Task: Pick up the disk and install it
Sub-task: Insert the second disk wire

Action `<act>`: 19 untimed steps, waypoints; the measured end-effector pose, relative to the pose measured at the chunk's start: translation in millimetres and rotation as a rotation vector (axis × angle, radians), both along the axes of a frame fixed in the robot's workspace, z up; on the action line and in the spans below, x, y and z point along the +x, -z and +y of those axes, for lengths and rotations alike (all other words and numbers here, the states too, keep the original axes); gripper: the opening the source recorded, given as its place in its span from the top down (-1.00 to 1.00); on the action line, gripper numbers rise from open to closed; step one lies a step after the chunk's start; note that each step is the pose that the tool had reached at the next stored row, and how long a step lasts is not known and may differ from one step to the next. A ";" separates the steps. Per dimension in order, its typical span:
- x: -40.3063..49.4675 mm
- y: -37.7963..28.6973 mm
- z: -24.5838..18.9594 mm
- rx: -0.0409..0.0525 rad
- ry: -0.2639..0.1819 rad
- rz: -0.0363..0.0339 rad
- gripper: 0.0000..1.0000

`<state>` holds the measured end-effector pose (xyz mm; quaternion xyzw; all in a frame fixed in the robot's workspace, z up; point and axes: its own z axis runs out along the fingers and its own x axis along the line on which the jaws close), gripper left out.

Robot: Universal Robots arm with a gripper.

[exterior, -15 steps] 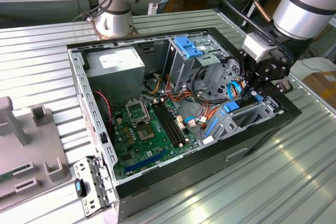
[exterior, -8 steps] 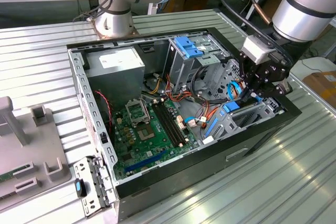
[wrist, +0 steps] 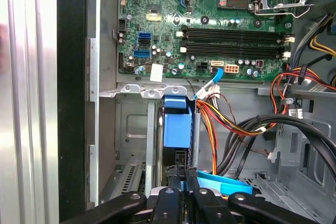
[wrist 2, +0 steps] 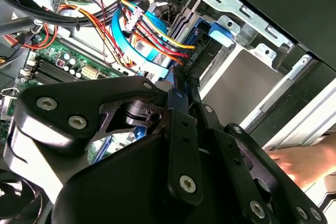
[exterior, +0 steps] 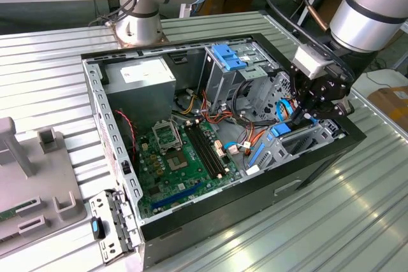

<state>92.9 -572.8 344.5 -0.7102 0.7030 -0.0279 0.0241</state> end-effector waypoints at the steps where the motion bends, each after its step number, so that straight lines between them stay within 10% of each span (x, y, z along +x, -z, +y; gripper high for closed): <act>1: 0.0 0.2 0.0 0.0000 0.000 0.0000 0.69; 19: 0.0 1.0 0.0 0.0002 0.000 0.0000 0.54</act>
